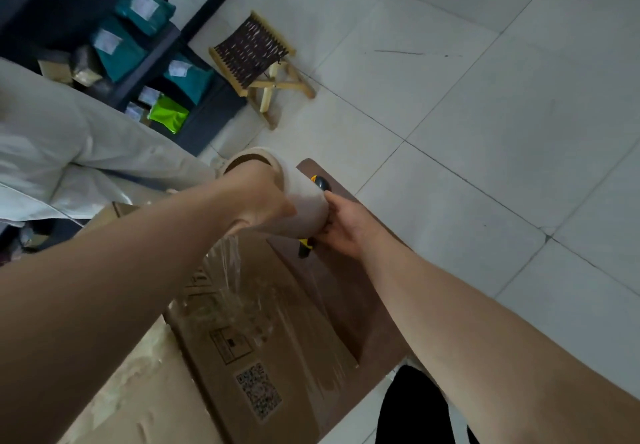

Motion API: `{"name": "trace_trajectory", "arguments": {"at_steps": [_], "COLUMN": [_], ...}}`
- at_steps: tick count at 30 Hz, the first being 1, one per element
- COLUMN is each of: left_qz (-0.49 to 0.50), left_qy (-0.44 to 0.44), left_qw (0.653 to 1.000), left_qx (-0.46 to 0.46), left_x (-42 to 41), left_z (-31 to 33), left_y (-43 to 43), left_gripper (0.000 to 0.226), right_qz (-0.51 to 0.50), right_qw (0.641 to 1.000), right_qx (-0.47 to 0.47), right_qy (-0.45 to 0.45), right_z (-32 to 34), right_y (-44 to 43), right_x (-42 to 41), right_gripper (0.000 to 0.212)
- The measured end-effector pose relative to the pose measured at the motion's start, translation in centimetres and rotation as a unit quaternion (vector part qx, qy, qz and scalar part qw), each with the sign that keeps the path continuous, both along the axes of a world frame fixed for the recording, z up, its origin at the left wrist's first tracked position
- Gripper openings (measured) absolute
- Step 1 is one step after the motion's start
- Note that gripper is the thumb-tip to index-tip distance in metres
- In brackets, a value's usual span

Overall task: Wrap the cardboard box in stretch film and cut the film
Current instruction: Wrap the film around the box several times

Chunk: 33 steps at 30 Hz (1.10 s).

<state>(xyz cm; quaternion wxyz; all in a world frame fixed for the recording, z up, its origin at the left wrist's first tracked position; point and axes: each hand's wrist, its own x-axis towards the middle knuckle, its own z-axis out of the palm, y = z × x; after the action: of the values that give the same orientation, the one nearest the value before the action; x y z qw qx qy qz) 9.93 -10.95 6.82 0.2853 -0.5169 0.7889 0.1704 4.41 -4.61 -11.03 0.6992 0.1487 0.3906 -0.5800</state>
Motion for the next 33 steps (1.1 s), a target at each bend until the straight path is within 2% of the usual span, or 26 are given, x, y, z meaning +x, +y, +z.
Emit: {"name": "trace_trajectory", "arguments": {"at_steps": [2, 5, 7, 9, 11, 13, 17, 20, 22, 25, 27, 29, 31, 33], "left_qz": [-0.014, 0.041, 0.157, 0.315, 0.361, 0.361, 0.243, 0.229, 0.227, 0.236, 0.256, 0.341, 0.461, 0.507], "left_qy": [-0.009, 0.016, 0.083, 0.15, 0.164, 0.155, 0.047, 0.031, 0.029, 0.034, 0.033, 0.083, 0.16, 0.18], "left_qw": [1.0, 0.999, 0.984, 0.936, 0.917, 0.919, 0.967, 0.972, 0.973, 0.971, 0.966, 0.936, 0.871, 0.84], "left_qx": [-0.002, 0.011, 0.029, 0.057, 0.045, 0.029, -0.054, -0.042, -0.033, -0.037, -0.028, 0.011, 0.059, 0.075], "left_x": [0.1, 0.1, 0.3, 0.5, 0.7, 0.8, 0.6, 0.8, 1.4, 2.0, 2.4, 2.6, 2.8, 2.8], "left_z": [-0.2, 0.0, -0.1, -0.2, -0.4, -0.8, 0.1, 0.8, 0.9, 0.9, 1.0, 1.1, 1.0, 0.8], "left_y": [-0.5, -1.6, -2.8, -3.7, -4.5, -5.2, -5.7, -6.2, -6.5, -7.3, -8.1, -9.1, -9.8, -10.1], "left_gripper": [0.03, 0.031, 0.031, 0.058, 0.058, 0.057, 0.054, 0.029, 0.021, 0.031, 0.044, 0.06, 0.072, 0.07], "right_qz": [-0.001, -0.005, -0.008, 0.001, 0.023, 0.047, 0.1, 0.139, 0.151, 0.165, 0.176, 0.184, 0.186, 0.195], "right_qw": [1.0, 0.999, 0.997, 0.996, 0.995, 0.994, 0.993, 0.989, 0.988, 0.986, 0.983, 0.981, 0.979, 0.977], "right_qx": [0.013, 0.003, -0.015, -0.028, -0.035, -0.036, -0.012, -0.008, -0.006, 0.002, 0.0, -0.014, -0.023, -0.026], "right_qy": [-0.006, -0.04, -0.07, -0.088, -0.092, -0.089, -0.066, -0.051, -0.042, -0.032, -0.045, -0.066, -0.08, -0.087], "right_z": [-0.2, -0.5, -0.6, -0.6, -0.6, -0.4, -0.2, 0.1, 0.2, 0.1, -0.1, -0.4, -0.5, -0.4], "right_y": [-0.8, -1.6, -2.1, -2.8, -3.5, -4.3, -6.3, -7.8, -8.7, -9.9, -10.5, -11.1, -11.6, -12.0], "right_x": [0.3, 0.3, 0.0, -0.2, -0.3, -0.6, -1.2, -1.2, -0.9, 0.1, 0.6, 0.8, 1.0, 1.1], "right_gripper": [0.043, 0.045, 0.039, 0.03, 0.027, 0.027, 0.027, 0.026, 0.031, 0.048, 0.048, 0.042, 0.035, 0.035]}}
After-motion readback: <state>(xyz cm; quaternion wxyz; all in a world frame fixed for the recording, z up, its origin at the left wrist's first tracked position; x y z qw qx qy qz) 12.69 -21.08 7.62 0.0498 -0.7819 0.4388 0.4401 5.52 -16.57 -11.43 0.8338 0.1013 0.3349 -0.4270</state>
